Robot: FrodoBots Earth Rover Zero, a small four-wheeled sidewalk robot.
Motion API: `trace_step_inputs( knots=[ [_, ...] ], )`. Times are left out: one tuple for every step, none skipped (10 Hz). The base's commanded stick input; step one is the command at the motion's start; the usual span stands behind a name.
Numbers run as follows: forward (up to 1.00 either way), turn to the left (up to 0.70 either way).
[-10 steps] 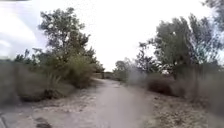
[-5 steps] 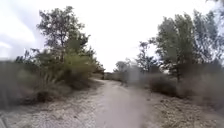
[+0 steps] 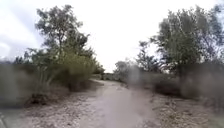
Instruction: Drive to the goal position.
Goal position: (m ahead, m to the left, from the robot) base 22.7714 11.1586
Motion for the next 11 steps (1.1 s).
trace_step_inputs(
  knots=[
    [0.45, 0.00],
    [0.45, 0.00],
    [0.45, 0.00],
    [0.45, 0.00],
    [0.45, 0.00],
    [0.45, 0.00],
    [0.45, 0.00],
    [0.45, 0.00],
    [0.45, 0.00],
    [0.45, 0.00],
    [0.45, 0.00]
  ],
)
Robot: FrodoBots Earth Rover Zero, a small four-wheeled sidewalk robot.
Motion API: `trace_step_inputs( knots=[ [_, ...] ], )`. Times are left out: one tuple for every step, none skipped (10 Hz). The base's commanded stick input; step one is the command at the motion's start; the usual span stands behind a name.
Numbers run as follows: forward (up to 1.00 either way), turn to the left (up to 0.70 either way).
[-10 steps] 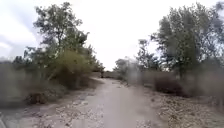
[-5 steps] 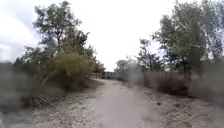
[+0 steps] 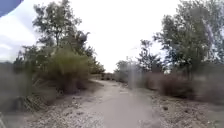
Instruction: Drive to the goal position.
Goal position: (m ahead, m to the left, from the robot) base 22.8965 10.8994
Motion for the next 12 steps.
trace_step_inputs(
  knots=[
    [0.45, 0.00],
    [0.45, 0.00],
    [0.45, 0.00],
    [0.45, 0.00],
    [0.45, 0.00],
    [0.45, 0.00],
    [0.45, 0.00],
    [0.45, 0.00],
    [0.45, 0.00],
    [0.45, -0.19],
    [0.45, -0.11],
    [0.45, 0.00]
  ],
)
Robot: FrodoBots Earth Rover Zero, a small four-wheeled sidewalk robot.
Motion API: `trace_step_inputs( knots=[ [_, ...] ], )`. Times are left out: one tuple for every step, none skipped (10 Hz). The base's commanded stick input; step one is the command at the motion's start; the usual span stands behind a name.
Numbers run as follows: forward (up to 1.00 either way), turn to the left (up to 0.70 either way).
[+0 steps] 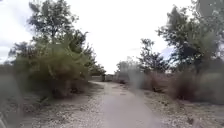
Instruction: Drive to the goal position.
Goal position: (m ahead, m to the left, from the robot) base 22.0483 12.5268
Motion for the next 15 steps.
trace_step_inputs(
  knots=[
    [0.45, 0.00],
    [0.45, 0.00],
    [0.45, 0.00],
    [0.45, 0.00],
    [0.45, 0.00],
    [0.45, 0.00],
    [0.45, 0.00],
    [0.45, 0.00],
    [0.45, 0.00],
    [0.45, 0.00],
    [0.45, 0.00],
    [0.45, 0.00],
    [0.45, 0.00],
    [0.45, 0.00],
    [0.45, 0.00]
  ],
)
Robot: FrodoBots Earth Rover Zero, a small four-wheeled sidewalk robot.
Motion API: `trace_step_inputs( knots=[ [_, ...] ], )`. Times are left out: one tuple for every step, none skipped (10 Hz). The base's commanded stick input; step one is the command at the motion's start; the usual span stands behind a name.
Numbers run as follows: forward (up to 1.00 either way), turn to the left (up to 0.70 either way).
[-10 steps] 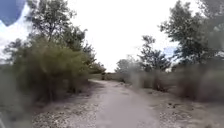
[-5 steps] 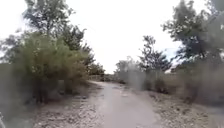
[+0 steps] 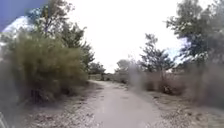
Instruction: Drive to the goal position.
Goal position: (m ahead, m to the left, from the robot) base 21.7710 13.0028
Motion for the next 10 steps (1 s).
trace_step_inputs(
  knots=[
    [0.45, 0.00],
    [0.45, 0.00],
    [0.45, 0.00],
    [0.45, 0.00],
    [0.45, 0.00],
    [0.45, 0.00],
    [0.45, 0.00],
    [0.45, 0.00],
    [0.45, 0.00],
    [0.45, 0.00]
  ],
)
